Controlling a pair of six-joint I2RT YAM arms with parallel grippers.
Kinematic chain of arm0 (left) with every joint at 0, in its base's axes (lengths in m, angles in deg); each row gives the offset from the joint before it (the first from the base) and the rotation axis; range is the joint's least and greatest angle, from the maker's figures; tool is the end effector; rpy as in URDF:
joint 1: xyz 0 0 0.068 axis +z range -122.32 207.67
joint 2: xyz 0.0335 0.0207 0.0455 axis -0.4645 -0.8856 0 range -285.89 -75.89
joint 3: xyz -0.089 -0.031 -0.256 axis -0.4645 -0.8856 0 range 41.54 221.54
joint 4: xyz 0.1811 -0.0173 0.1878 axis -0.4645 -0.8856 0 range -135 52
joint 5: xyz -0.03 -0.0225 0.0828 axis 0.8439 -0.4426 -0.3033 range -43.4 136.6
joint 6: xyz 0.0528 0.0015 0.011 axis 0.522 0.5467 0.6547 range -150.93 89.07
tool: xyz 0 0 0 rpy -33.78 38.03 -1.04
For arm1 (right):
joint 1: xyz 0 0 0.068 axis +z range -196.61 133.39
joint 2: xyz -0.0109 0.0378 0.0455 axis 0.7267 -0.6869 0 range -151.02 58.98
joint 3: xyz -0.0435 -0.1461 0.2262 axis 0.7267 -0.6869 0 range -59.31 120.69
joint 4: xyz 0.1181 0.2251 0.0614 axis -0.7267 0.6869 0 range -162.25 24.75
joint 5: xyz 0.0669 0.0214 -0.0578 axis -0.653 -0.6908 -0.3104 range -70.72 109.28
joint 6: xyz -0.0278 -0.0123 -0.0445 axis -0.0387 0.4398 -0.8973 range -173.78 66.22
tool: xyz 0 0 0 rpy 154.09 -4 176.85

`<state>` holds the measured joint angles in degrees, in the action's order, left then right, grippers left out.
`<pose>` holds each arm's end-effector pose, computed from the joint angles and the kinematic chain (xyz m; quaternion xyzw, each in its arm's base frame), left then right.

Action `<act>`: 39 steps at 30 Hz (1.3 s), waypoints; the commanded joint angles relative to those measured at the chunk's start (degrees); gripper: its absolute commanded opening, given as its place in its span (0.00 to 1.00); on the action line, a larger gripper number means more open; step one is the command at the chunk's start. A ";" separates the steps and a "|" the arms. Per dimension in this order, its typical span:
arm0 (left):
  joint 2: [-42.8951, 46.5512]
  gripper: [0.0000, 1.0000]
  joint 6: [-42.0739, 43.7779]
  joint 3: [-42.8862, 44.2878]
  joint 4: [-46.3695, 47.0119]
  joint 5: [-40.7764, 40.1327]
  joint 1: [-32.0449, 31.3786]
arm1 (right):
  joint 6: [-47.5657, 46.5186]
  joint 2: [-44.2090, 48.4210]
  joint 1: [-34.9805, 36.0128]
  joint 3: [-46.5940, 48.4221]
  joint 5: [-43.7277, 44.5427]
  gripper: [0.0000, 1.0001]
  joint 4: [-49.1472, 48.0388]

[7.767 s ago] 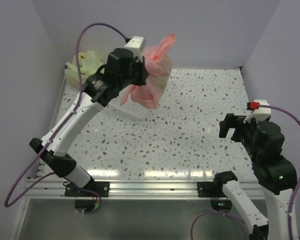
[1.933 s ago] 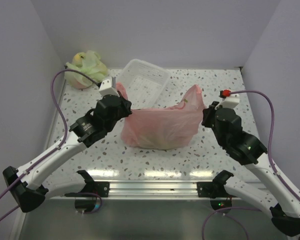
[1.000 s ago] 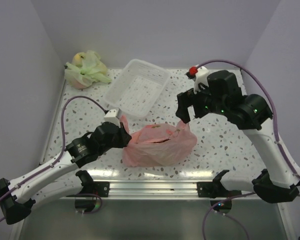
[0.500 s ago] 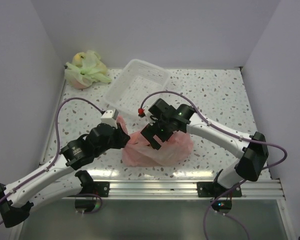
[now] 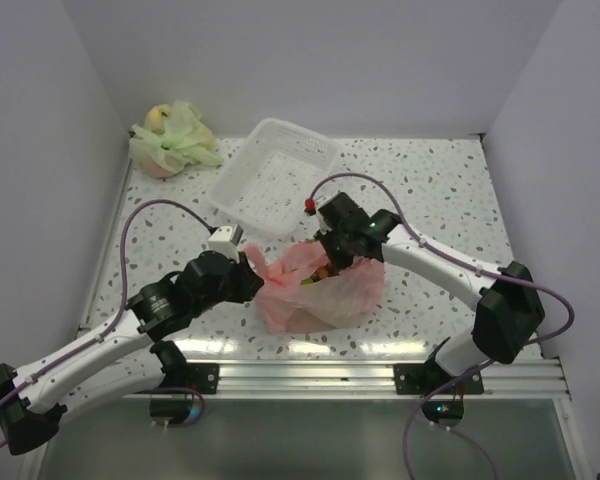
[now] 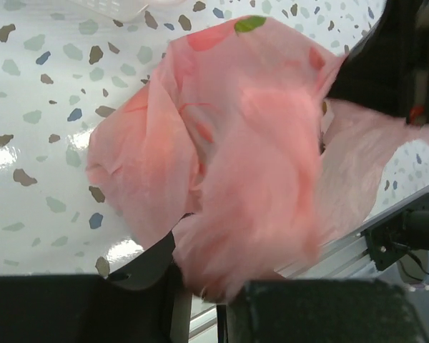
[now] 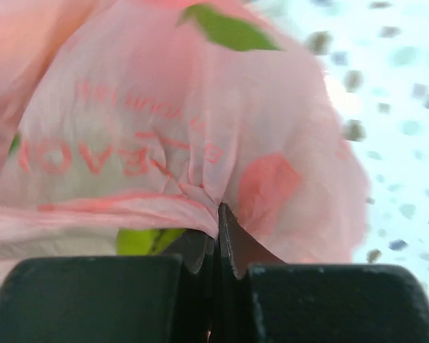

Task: Untie the knot of the plastic bag and take out the fruit

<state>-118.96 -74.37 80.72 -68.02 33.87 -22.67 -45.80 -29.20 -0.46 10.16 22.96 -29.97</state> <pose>0.1120 -0.1227 0.2763 0.0009 0.8787 -0.2743 0.3907 0.2206 0.2264 0.2598 -0.3088 0.9170 0.0863 0.2371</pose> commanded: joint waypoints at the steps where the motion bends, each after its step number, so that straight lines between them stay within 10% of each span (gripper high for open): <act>1: -1.49 0.20 4.32 0.37 2.15 -0.36 -0.19 | 5.79 7.23 -9.57 -0.13 7.65 0.00 -4.13; 11: -6.76 0.23 10.04 0.64 13.05 -0.19 -0.28 | 12.14 6.01 -17.94 -0.13 9.15 0.02 -7.92; 15: -8.52 0.23 8.99 0.37 14.89 1.83 -0.54 | 10.30 10.12 -17.67 1.89 5.64 0.65 -6.07; 20: -10.45 0.23 7.14 0.11 17.71 2.71 -2.91 | 6.25 15.31 -17.32 8.83 3.79 0.98 2.51; 39: -8.71 0.25 -22.28 -8.50 8.93 -12.93 -4.94 | 27.77 36.15 -15.04 -23.94 9.05 0.91 9.22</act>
<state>-129.73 -87.29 74.38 -56.80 25.50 -27.59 -24.42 5.88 -16.20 -14.93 29.13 -20.61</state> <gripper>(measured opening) 0.243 0.918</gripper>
